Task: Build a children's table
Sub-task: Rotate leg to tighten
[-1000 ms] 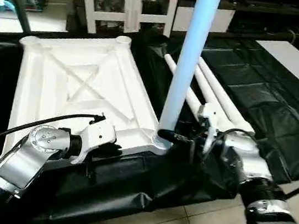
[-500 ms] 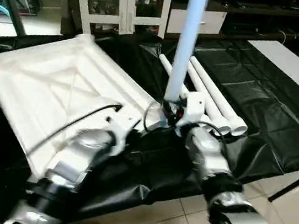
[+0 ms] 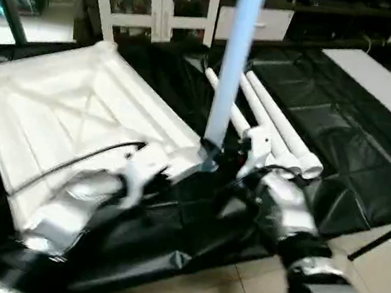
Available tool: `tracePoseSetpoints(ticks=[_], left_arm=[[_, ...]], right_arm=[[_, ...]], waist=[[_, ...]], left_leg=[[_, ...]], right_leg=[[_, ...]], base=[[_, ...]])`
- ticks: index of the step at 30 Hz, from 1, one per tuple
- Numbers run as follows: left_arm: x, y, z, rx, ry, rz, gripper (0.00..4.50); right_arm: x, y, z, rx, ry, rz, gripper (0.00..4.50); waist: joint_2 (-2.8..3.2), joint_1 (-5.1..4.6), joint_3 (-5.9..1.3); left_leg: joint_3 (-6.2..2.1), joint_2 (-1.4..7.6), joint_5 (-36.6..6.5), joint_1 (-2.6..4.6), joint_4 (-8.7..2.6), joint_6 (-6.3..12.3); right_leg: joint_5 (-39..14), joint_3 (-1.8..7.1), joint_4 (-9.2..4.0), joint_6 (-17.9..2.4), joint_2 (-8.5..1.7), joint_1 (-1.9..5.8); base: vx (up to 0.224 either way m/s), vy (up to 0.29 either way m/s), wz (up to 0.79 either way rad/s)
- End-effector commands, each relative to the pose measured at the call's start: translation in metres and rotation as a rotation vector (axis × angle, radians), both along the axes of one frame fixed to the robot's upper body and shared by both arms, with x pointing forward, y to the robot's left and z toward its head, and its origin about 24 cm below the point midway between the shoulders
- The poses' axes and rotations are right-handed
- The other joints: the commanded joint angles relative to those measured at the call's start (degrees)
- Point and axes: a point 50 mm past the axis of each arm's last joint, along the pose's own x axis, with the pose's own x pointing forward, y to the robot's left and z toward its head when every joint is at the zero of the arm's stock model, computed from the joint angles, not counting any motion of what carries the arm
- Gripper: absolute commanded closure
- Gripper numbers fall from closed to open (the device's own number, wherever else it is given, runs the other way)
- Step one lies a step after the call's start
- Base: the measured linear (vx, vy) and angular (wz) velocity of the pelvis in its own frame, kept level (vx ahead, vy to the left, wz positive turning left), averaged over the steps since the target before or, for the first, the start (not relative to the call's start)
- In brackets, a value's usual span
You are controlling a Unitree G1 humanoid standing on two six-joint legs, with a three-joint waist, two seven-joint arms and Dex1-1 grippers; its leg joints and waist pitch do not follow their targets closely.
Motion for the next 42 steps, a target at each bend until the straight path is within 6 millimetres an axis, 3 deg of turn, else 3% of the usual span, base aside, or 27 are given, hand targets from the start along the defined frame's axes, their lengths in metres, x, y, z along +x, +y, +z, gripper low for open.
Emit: tracePoseSetpoints(ticks=[1, 2, 4, 5, 11, 13, 17, 24, 27, 31, 33, 34, 35, 36, 38, 40, 41, 42], left_arm=[[-0.017, -0.005, -0.012, 0.012, 0.103, -0.151, 4.50], [-0.018, -0.004, -0.013, 0.016, 0.109, -0.160, 4.50], [-0.023, 0.002, -0.013, 0.023, 0.140, -0.200, 4.50], [-0.024, 0.002, -0.013, 0.023, 0.142, -0.203, 4.50], [-0.024, 0.001, -0.013, 0.016, 0.138, -0.234, 4.50], [-0.023, -0.001, -0.013, 0.012, 0.130, -0.239, 4.50], [-0.022, 0.000, -0.013, 0.016, 0.122, -0.236, 4.50], [-0.022, 0.003, -0.014, 0.027, 0.124, -0.229, 4.50], [-0.018, 0.001, -0.015, 0.027, 0.120, -0.192, 4.50], [-0.011, -0.009, -0.014, 0.007, 0.103, -0.126, 4.50], [-0.006, -0.014, -0.014, 0.012, 0.097, -0.075, 4.50], [0.003, -0.020, -0.014, 0.017, 0.082, 0.025, 4.50], [0.003, -0.020, -0.014, 0.017, 0.082, 0.025, 4.50], [0.014, -0.033, -0.015, 0.005, 0.076, 0.167, 4.50], [0.020, -0.048, -0.015, -0.024, 0.086, 0.250, 4.50], [0.024, -0.065, -0.013, -0.054, 0.096, 0.278, 4.50], [0.024, -0.067, -0.013, -0.052, 0.093, 0.276, 4.50], [0.024, -0.069, -0.013, -0.050, 0.093, 0.268, 4.50]], right_arm=[[-0.002, -0.003, 0.011, -0.006, -0.020, 0.132, 1.19], [-0.003, -0.006, 0.011, -0.012, -0.015, 0.148, 1.08], [-0.005, -0.019, 0.013, -0.061, -0.011, 0.214, 0.94], [-0.005, -0.020, 0.013, -0.065, -0.011, 0.219, 0.94], [-0.008, -0.035, 0.012, -0.110, 0.019, 0.293, 0.75], [-0.009, -0.037, 0.011, -0.116, 0.036, 0.318, 1.08], [-0.010, -0.036, 0.009, -0.115, 0.073, 0.339, 1.24], [-0.009, -0.036, 0.005, -0.132, 0.086, 0.312, 1.93], [-0.007, -0.032, -0.004, -0.167, 0.108, 0.204, 2.10], [-0.003, -0.022, -0.020, -0.205, 0.149, 0.020, 2.44], [-0.003, -0.016, -0.026, -0.209, 0.177, -0.052, 2.49], [-0.001, -0.008, -0.033, -0.184, 0.225, -0.172, 2.53], [-0.001, -0.008, -0.033, -0.184, 0.225, -0.172, 2.54], [-0.001, 0.009, -0.043, -0.141, 0.297, -0.334, 2.56], [-0.004, 0.027, -0.050, -0.100, 0.364, -0.437, 2.56], [-0.007, 0.050, -0.052, -0.074, 0.390, -0.453, 2.56], [-0.009, 0.056, -0.051, -0.072, 0.383, -0.435, 2.56], [-0.009, 0.060, -0.049, -0.074, 0.370, -0.413, 2.56]], waist=[[0.49, 0.80, -3.48], [0.55, 1.03, -3.57], [0.61, 1.90, -3.62], [0.62, 2.43, -3.62], [0.32, 2.99, -3.29], [0.15, 3.26, -3.16], [0.00, 3.71, -3.17], [0.03, 3.88, -3.22], [-0.05, 3.65, -2.99], [-0.21, 3.04, -2.56], [-0.25, 2.51, -2.47], [-0.31, 2.00, -2.39], [-0.34, 1.88, -2.30], [-0.43, 1.36, -2.19], [-0.26, 0.78, -2.07], [0.17, -0.13, -2.12], [0.23, -0.33, -1.83], [0.73, -0.61, -1.51]], left_leg=[[0.14, 1.89, -11.8, 0.41, -4.27, 6.14], [0.10, 1.97, -10.4, 0.24, -4.27, 6.49], [0.51, 1.98, -6.9, 0.90, -4.02, 7.68], [0.47, 1.99, -6.6, 0.80, -4.07, 7.69], [0.52, 2.01, -11.1, 0.99, -4.32, 5.16], [0.53, 2.05, -11.9, 0.81, -4.37, 4.64], [0.54, 2.03, -11.9, 0.90, -4.31, 4.12], [0.58, 2.02, -10.5, 0.81, -4.25, 4.41], [0.48, 2.01, -12.4, 0.70, -4.46, 3.20], [0.08, 1.73, -19.7, 0.95, -4.74, -0.51], [-0.17, 1.65, -22.6, 1.13, -4.78, -1.14], [-0.34, 1.63, -24.3, 1.21, -4.81, -1.60], [-0.46, 1.51, -24.8, 1.22, -4.82, -1.74], [-0.50, 1.42, -26.6, 1.43, -4.67, -2.14], [-0.99, 1.15, -28.0, 1.80, -4.53, -2.82], [-1.75, 0.96, -33.3, 2.12, -4.74, -2.48], [-1.89, 1.00, -35.0, 2.08, -4.96, -2.32], [-2.27, 1.04, -38.4, 2.67, -5.10, -2.35]], right_leg=[[-9.4, 2.06, -2.70, -15.3, -2.13, 2.72], [-8.0, 2.02, -2.38, -15.8, -2.14, 3.00], [-3.3, 2.05, -1.95, -17.4, -1.86, 2.66], [-3.4, 1.96, -1.82, -17.4, -1.89, 2.95], [-9.7, 2.24, -2.41, -16.0, -2.05, 2.98], [-11.5, 2.33, -2.56, -15.4, -2.19, 3.02], [-13.5, 2.43, -2.71, -14.5, -2.22, 2.83], [-11.9, 2.36, -2.45, -14.8, -2.11, 2.86], [-15.1, 2.41, -2.73, -13.8, -2.13, 2.72], [-26.1, 2.43, -3.79, -10.0, -2.20, 2.04], [-29.0, 2.32, -4.25, -8.5, -2.18, 1.72], [-31.1, 2.15, -4.41, -7.7, -2.06, 1.62], [-32.4, 2.00, -4.66, -7.2, -2.07, 1.54], [-35.8, 1.86, -5.12, -5.7, -2.05, 1.15], [-38.7, 1.13, -5.81, -4.0, -2.04, 0.77], [-39.4, -0.55, -6.81, -1.8, -1.76, 1.15], [-39.7, -0.92, -7.18, -1.3, -1.64, 1.11], [-40.1, -1.83, -7.91, -0.7, -1.60, 1.01]], base=[[0.059, -0.012, 0.06], [0.060, -0.002, 0.02], [0.000, 0.000, 0.00], [0.000, 0.000, 0.00], [0.000, 0.000, 0.00], [0.000, 0.000, 0.00], [0.000, 0.000, 0.00], [0.000, 0.000, 0.00], [0.000, 0.000, 0.00], [0.000, 0.000, 0.00], [0.000, 0.000, 0.00], [0.000, 0.000, 0.00], [0.000, 0.000, 0.00], [-0.054, 0.001, -0.03], [-0.057, 0.004, -0.03], [-0.056, 0.020, -0.04], [0.000, 0.000, 0.00], [-0.051, 0.028, 0.00]])
